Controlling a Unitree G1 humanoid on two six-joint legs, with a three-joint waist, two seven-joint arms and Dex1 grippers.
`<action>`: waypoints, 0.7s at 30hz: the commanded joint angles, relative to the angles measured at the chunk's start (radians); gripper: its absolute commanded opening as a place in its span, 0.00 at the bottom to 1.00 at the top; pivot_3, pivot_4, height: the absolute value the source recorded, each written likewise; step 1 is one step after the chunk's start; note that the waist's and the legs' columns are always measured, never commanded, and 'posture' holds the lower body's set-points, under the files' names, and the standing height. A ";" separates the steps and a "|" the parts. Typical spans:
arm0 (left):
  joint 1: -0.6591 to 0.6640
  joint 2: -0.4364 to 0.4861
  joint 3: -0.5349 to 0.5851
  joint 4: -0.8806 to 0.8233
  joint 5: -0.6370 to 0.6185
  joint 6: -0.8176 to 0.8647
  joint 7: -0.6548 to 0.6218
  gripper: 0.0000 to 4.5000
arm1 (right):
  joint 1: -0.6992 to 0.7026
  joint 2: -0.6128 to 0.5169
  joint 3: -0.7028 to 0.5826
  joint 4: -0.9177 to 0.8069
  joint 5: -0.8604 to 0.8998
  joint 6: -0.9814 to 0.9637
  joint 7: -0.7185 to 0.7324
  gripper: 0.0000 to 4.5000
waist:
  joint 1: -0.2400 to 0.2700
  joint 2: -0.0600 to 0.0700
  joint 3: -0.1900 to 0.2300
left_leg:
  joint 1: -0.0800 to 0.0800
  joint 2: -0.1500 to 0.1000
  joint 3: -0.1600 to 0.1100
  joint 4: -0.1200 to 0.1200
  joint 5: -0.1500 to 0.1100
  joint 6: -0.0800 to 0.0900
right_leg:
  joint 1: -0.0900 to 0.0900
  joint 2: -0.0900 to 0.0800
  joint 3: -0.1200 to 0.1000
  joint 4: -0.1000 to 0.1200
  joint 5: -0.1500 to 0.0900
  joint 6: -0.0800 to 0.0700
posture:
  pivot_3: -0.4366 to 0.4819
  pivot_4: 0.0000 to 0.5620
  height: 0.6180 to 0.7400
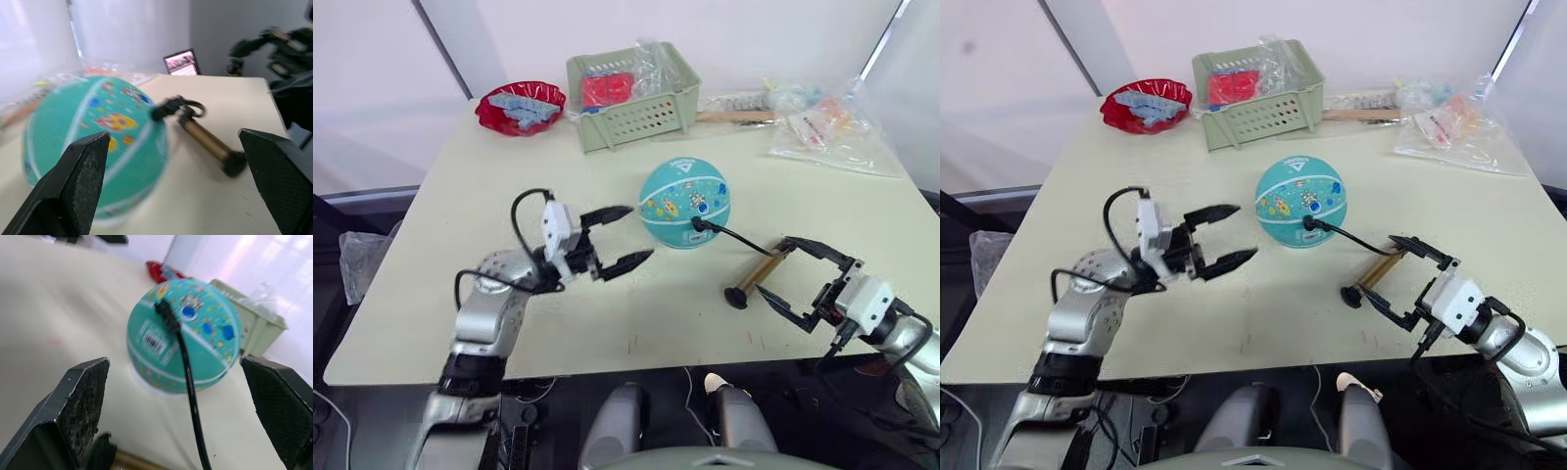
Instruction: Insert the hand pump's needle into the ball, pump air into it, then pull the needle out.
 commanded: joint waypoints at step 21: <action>-0.517 -0.251 -0.070 0.621 0.275 -0.144 0.202 1.00 | 0.083 0.085 -0.067 -0.174 0.030 0.089 -0.023 1.00 | -0.006 -0.002 0.001 | 0.000 0.000 0.000 0.008 0.000 0.000 | -0.001 0.001 0.002 0.010 0.000 0.001 | 0.48 0.27 0.97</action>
